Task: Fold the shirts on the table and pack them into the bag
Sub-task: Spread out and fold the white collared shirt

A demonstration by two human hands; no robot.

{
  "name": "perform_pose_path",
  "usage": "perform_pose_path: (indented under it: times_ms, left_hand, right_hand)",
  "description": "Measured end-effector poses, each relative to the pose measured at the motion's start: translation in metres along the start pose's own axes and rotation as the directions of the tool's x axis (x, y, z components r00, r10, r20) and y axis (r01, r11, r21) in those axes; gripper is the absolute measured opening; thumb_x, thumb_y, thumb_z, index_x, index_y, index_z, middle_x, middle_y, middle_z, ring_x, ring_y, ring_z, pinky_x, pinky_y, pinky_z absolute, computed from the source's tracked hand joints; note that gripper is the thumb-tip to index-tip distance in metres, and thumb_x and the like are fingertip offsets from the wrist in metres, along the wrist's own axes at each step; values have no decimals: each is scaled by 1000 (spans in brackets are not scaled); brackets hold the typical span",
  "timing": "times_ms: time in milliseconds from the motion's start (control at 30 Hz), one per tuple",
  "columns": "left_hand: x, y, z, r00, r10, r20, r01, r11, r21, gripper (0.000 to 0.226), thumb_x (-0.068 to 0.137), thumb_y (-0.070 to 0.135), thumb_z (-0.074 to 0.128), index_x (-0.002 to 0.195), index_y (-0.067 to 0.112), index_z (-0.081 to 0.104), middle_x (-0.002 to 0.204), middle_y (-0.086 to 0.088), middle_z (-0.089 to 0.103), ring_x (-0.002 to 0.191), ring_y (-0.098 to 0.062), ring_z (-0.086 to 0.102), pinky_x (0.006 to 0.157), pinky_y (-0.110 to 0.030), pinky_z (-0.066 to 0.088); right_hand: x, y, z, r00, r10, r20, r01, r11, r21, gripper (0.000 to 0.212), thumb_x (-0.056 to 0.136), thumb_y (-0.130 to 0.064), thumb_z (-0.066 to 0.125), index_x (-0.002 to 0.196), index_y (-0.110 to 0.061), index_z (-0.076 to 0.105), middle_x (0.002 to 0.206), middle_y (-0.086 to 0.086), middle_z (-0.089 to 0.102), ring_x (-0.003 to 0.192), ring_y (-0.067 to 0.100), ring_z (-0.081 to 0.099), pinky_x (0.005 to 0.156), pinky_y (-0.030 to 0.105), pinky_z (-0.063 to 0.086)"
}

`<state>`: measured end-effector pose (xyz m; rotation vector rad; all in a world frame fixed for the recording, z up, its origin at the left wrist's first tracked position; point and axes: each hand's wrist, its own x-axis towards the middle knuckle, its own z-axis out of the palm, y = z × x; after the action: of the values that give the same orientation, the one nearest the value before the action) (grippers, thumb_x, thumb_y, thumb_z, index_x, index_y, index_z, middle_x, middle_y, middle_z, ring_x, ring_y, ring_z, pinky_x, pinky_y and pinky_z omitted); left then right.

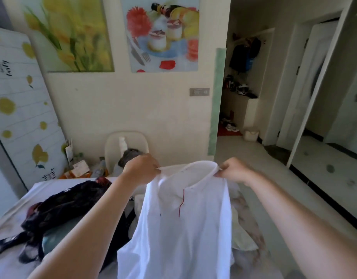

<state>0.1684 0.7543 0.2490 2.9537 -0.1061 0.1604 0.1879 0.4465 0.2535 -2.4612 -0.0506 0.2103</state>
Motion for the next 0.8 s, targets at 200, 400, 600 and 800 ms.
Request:
perform_pose_path:
  times_ms: [200, 400, 600, 800]
  left_hand:
    - [46, -26, 83, 930, -113, 349, 200, 954, -224, 19, 99, 25, 51, 104, 20, 68, 104, 7, 73, 87, -14, 70, 70, -25, 50]
    - [98, -52, 150, 946, -284, 157, 323, 785, -528, 50, 99, 12, 45, 148, 14, 34, 133, -1, 51, 110, -29, 58, 76, -29, 46]
    - [75, -56, 249, 916, -137, 376, 311, 835, -453, 62, 98, 15, 50, 152, 33, 25, 154, -5, 34, 128, -25, 46, 97, -36, 44]
    - [40, -62, 319, 823, -276, 496, 351, 934, -63, 51, 92, 46, 55, 142, 41, 44, 160, -3, 8, 142, -28, 23, 110, -43, 34]
  right_hand:
    - [75, 36, 72, 978, 200, 54, -198, 979, -38, 25, 86, -31, 65, 75, -9, 72, 59, -2, 71, 48, 19, 65, 53, 26, 54]
    - [145, 45, 128, 998, 69, -7, -68, 990, 123, 50, 93, -25, 60, 142, -23, 48, 131, 1, 61, 119, 26, 60, 90, 31, 47]
    - [147, 112, 217, 964, 147, 221, -135, 988, -69, 63, 98, -31, 54, 155, -26, 28, 159, -5, 30, 134, 21, 46, 101, 30, 41]
    - [138, 160, 285, 971, 190, 143, -125, 920, -372, 59, 90, -49, 59, 145, -37, 40, 144, 3, 37, 131, 24, 40, 105, 36, 40]
